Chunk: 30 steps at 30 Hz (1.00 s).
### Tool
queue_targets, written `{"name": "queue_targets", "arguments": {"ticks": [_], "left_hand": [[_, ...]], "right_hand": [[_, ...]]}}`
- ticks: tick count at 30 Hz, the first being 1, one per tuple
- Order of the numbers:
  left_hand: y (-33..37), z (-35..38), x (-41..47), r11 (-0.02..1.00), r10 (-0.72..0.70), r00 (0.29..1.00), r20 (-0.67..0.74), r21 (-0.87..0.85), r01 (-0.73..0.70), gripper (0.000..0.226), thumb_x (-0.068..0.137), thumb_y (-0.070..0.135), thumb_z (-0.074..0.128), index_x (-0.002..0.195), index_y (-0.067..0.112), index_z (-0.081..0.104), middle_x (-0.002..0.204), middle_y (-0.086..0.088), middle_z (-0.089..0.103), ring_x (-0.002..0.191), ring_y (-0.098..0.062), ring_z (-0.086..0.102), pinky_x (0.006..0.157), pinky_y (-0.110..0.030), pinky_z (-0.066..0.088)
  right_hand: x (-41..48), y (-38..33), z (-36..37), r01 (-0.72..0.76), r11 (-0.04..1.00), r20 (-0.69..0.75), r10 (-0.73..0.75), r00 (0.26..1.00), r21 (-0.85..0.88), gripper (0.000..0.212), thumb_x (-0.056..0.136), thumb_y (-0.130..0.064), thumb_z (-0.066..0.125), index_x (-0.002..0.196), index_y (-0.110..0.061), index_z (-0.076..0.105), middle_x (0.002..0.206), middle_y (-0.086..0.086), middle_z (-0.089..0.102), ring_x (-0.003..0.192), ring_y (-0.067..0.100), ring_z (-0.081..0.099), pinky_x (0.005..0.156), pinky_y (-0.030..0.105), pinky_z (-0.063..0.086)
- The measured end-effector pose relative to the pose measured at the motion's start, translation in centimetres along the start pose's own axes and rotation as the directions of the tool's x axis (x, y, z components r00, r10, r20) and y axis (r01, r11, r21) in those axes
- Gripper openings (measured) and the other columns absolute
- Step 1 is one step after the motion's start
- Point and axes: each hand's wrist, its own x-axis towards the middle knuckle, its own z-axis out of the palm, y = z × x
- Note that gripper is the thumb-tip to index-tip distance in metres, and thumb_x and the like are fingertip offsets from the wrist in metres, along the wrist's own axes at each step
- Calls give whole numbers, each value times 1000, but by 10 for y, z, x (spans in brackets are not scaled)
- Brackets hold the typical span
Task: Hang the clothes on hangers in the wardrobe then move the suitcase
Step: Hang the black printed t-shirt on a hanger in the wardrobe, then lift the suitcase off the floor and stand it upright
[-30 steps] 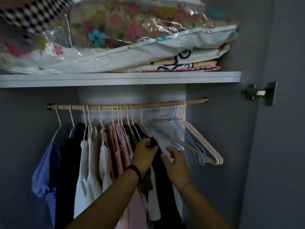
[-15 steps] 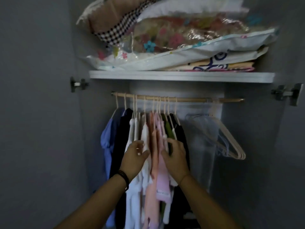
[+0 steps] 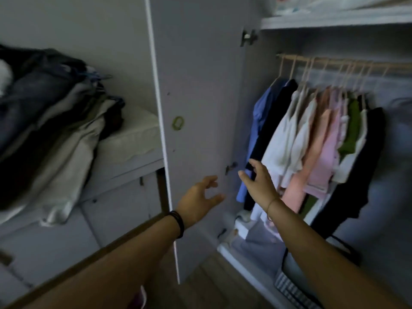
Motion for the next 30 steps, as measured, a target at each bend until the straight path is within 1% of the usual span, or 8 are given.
{"name": "queue_targets", "arguments": {"ticks": [2, 6, 8, 11, 15, 20, 25, 30], "left_hand": [[-24, -15, -31, 998, -64, 998, 3, 0, 64, 61, 89, 36, 61, 141, 19, 36, 134, 4, 52, 127, -11, 44, 99, -20, 34], [-79, -50, -100, 975, -218, 975, -46, -63, 215, 60, 85, 33, 67, 138, 21, 42, 126, 6, 55, 123, -13, 50, 104, -34, 42], [-107, -71, -138, 960, -278, 956, -91, -51, 275, 58, 84, 31, 68, 136, 20, 45, 123, 6, 56, 119, -13, 53, 100, -28, 43], [-150, -106, -198, 930, -368, 919, -140, -48, 365, 59, 85, 33, 67, 137, 20, 44, 126, 4, 56, 116, -10, 53, 86, -13, 39], [-207, -153, -274, 871, -491, 856, -160, -77, 485, 61, 85, 42, 64, 138, 24, 42, 130, 9, 54, 119, -7, 51, 90, -17, 36], [-276, -195, -342, 800, -600, 787, -142, -103, 591, 59, 87, 42, 63, 139, 25, 40, 129, 8, 55, 123, -10, 48, 98, -25, 39], [-339, -204, -370, 721, -691, 710, -137, -192, 666, 62, 87, 43, 62, 140, 21, 40, 131, 6, 54, 122, -11, 48, 93, -22, 38], [-418, -187, -391, 597, -800, 576, -169, -313, 739, 58, 86, 42, 63, 135, 19, 45, 128, 3, 55, 122, -16, 50, 100, -32, 43]], "right_hand": [[-14, -5, 34, 7, 1000, 67, -7, 998, -9, 57, 91, -32, 59, 140, -14, 38, 146, 9, 37, 135, 25, 35, 111, 37, 31], [-48, -16, 112, 36, 999, 199, -31, 979, -23, 57, 90, -32, 60, 139, -14, 39, 144, 9, 39, 134, 24, 37, 111, 39, 32], [-69, -25, 152, 43, 999, 263, -38, 964, -11, 56, 89, -31, 61, 138, -12, 40, 143, 10, 40, 134, 25, 38, 111, 40, 33], [-107, -40, 213, 29, 1000, 377, -28, 926, 5, 56, 90, -32, 60, 139, -13, 40, 143, 9, 40, 134, 24, 37, 111, 42, 33], [-165, -58, 291, -28, 1000, 486, 19, 874, 10, 59, 90, -33, 60, 141, -16, 36, 147, 6, 38, 136, 22, 36, 111, 40, 33], [-225, -63, 366, -122, 992, 554, 111, 825, -18, 61, 89, -34, 60, 142, -19, 34, 147, 8, 38, 135, 25, 36, 110, 41, 32], [-256, -37, 411, -190, 979, 590, 193, 784, -67, 62, 89, -36, 60, 142, -20, 33, 149, 5, 36, 137, 21, 34, 110, 39, 31], [-261, 18, 460, -250, 957, 626, 288, 725, -150, 62, 88, -35, 61, 142, -18, 34, 149, 6, 36, 137, 24, 34, 111, 41, 31]]}}
